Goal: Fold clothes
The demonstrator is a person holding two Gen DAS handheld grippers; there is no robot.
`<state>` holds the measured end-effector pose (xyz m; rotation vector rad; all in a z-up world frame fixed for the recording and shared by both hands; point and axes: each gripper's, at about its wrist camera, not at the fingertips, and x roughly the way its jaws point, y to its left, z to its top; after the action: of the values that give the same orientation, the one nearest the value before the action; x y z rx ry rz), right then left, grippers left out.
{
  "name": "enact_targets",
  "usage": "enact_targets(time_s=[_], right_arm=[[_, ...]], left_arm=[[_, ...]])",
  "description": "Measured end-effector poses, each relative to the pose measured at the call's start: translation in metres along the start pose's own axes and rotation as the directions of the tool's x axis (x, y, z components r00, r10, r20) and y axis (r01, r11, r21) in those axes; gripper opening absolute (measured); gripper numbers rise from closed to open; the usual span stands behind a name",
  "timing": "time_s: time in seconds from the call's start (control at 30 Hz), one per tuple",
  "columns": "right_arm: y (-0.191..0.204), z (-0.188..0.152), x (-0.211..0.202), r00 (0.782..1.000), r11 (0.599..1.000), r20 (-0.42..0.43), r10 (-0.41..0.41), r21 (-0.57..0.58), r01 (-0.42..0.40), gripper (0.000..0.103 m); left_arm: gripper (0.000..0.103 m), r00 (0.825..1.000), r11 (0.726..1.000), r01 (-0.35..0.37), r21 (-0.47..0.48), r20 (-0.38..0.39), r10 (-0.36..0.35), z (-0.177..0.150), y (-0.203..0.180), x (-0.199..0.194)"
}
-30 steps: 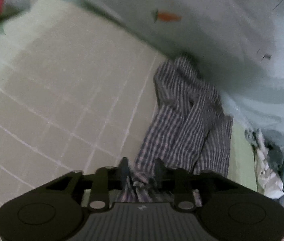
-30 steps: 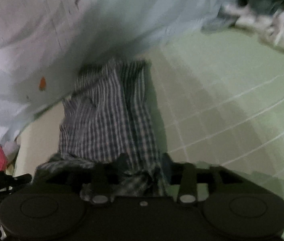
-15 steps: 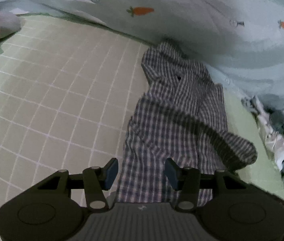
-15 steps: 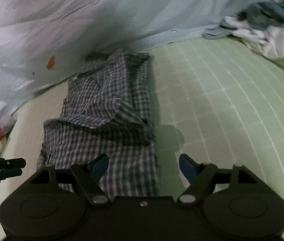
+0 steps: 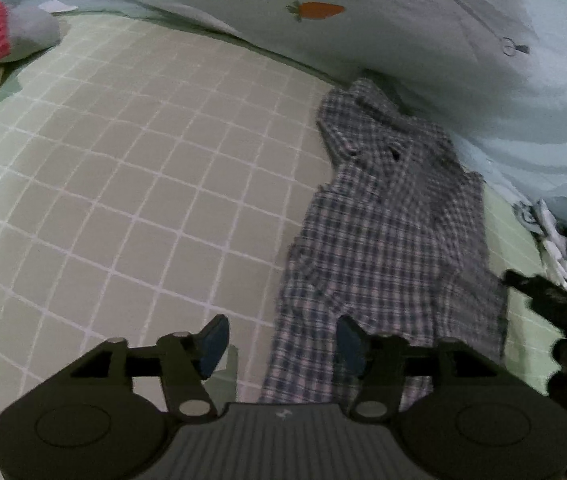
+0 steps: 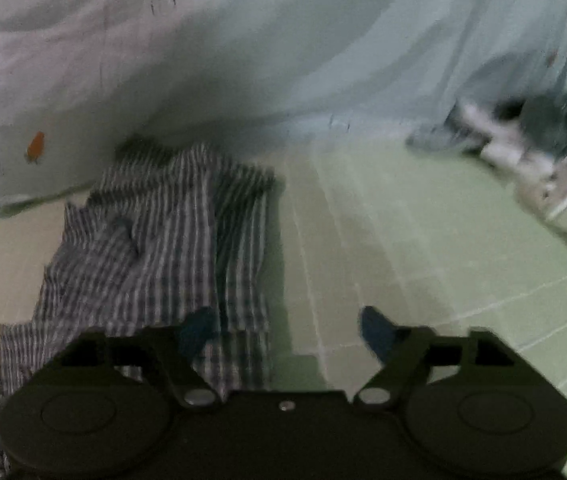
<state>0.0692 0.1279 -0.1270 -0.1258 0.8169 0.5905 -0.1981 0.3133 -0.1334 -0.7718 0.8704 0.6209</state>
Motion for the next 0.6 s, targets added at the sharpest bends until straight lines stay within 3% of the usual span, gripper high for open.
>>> enact_targets(time_s=[0.03,0.3,0.37,0.47,0.5,0.57,0.6], right_arm=[[0.006,-0.004,-0.006,1.000,1.000,0.004,0.022,-0.004,-0.022,0.101],[0.056,-0.038,-0.056,0.979,0.979,0.037,0.200,-0.036,-0.199,0.099],[0.068,-0.046,-0.068,0.969,0.969,0.044,0.243,-0.046,-0.241,0.089],[0.089,-0.055,-0.068,0.956,0.953,0.013,0.294,-0.078,-0.292,0.085],[0.096,-0.058,-0.068,0.951,0.947,0.002,0.310,-0.089,-0.309,0.078],[0.109,-0.064,-0.068,0.939,0.933,-0.020,0.342,-0.109,-0.342,0.053],[0.116,-0.067,-0.068,0.934,0.926,-0.031,0.357,-0.119,-0.358,0.047]], left_arm=[[0.065,1.000,1.000,-0.008,-0.007,0.000,0.008,0.000,0.002,0.001],[0.078,0.999,0.999,-0.031,0.012,-0.027,0.031,-0.012,0.001,0.000],[0.080,0.999,0.999,-0.036,0.018,-0.041,0.036,-0.017,0.002,-0.001],[0.081,0.997,0.998,-0.050,0.025,-0.056,0.052,-0.025,0.004,-0.003],[0.081,0.997,0.998,-0.057,0.027,-0.059,0.059,-0.028,0.004,-0.003],[0.081,0.996,0.997,-0.066,0.027,-0.061,0.068,-0.031,0.007,-0.006],[0.081,0.996,0.997,-0.069,0.028,-0.062,0.071,-0.033,0.009,-0.007]])
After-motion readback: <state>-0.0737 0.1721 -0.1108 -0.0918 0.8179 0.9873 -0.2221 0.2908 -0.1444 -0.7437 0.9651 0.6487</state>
